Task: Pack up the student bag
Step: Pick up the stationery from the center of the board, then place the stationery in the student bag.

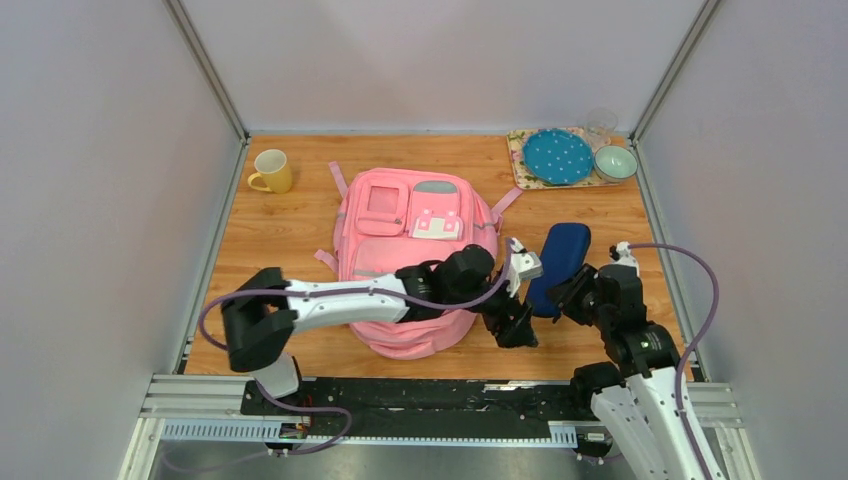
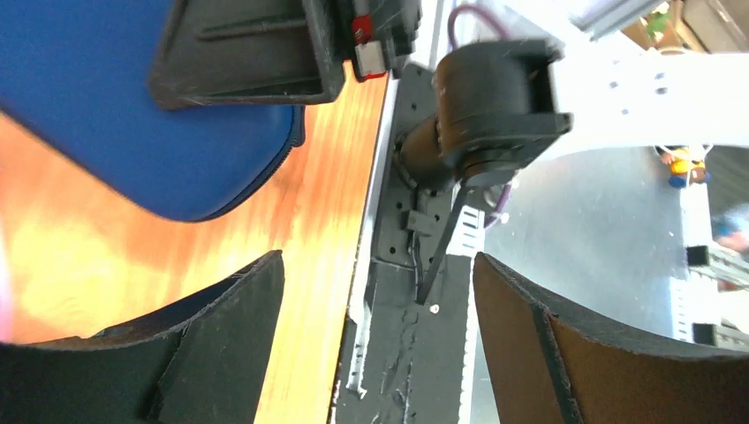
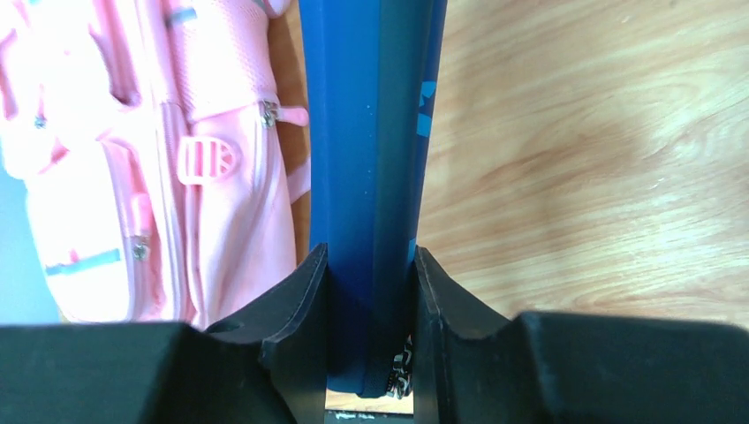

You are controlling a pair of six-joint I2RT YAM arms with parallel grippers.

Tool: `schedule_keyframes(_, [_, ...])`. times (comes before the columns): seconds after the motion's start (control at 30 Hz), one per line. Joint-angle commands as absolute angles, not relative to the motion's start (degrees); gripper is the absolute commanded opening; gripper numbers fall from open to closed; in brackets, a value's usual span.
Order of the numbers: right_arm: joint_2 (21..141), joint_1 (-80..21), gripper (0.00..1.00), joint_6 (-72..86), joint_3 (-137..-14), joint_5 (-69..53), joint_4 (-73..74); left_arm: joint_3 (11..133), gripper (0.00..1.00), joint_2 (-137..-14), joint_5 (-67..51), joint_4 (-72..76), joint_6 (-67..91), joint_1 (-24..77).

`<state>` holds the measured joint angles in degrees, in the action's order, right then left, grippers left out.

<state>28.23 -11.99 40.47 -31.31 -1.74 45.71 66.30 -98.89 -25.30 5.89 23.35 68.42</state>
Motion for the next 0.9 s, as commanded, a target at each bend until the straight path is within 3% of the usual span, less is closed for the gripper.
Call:
schedule_keyframes(0.0, [24.2, -12.3, 0.04, 42.7, -37.5, 5.0, 48.6, 65.0, 0.85, -86.4, -12.9, -1.6, 12.9, 69.8])
schedule_keyframes(0.17, [22.2, -12.2, 0.04, 43.0, -39.5, 1.4, 49.3, 57.0, 0.86, -73.0, 9.5, -8.5, 4.1, 69.7])
schedule_keyframes(0.37, [22.4, -12.3, 0.04, 44.5, -37.9, -5.3, 46.7, 48.1, 0.86, -62.6, 25.0, -13.8, -3.2, 69.6])
schedule_keyframes(0.53, [23.7, -12.2, 0.04, 45.5, -36.2, -9.8, 43.6, 41.1, 0.89, -58.4, 29.9, -11.9, -4.4, 69.0])
schedule_keyframes(0.87, [25.2, -12.3, 0.05, 45.3, -36.9, -11.9, 44.0, 37.1, 0.89, -57.6, 18.5, -8.6, -7.6, 62.3])
